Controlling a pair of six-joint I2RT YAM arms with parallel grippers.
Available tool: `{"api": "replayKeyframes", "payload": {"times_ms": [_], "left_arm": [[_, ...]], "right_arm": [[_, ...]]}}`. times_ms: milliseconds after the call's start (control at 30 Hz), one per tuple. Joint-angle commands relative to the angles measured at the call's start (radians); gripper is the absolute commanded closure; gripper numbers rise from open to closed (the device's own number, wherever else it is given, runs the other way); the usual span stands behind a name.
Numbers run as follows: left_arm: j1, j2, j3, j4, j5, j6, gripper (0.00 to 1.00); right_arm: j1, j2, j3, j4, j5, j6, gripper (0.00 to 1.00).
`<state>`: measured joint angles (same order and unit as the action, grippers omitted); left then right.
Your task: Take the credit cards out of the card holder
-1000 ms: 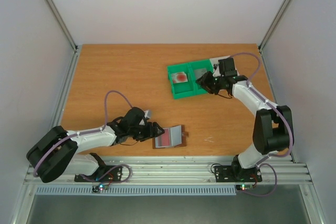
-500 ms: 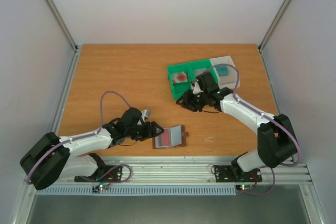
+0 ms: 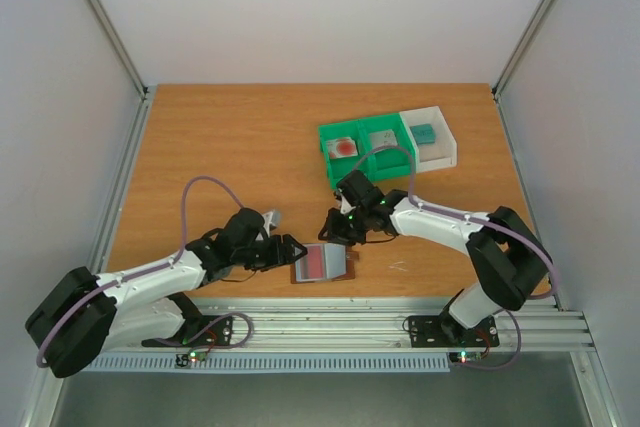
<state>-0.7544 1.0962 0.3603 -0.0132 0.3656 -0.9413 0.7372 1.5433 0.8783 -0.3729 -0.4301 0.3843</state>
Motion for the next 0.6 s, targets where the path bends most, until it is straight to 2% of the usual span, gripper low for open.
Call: {"api": "replayKeyframes", "payload": {"times_ms": [0,200,400,567], "left_arm": [[-0.003,-0.017,-0.016,-0.007,-0.022,0.01,0.31],[-0.002,-0.003,-0.054,0.08,-0.032,-0.016,0.31],[-0.003,0.005,-0.073,0.143,-0.018,-0.044,0.31],[-0.002,-0.008,-0.084,0.173,-0.011,-0.069,0.31]], "right_arm": [[0.033,0.052,-0.024,0.061,0.018,0.014,0.78],[0.044,0.11,-0.037,0.093,-0.032,0.007,0.77],[0.059,0.149,-0.063,0.088,0.014,-0.019,0.77],[0.059,0.177,-0.104,0.141,0.012,-0.021,0.83]]}}
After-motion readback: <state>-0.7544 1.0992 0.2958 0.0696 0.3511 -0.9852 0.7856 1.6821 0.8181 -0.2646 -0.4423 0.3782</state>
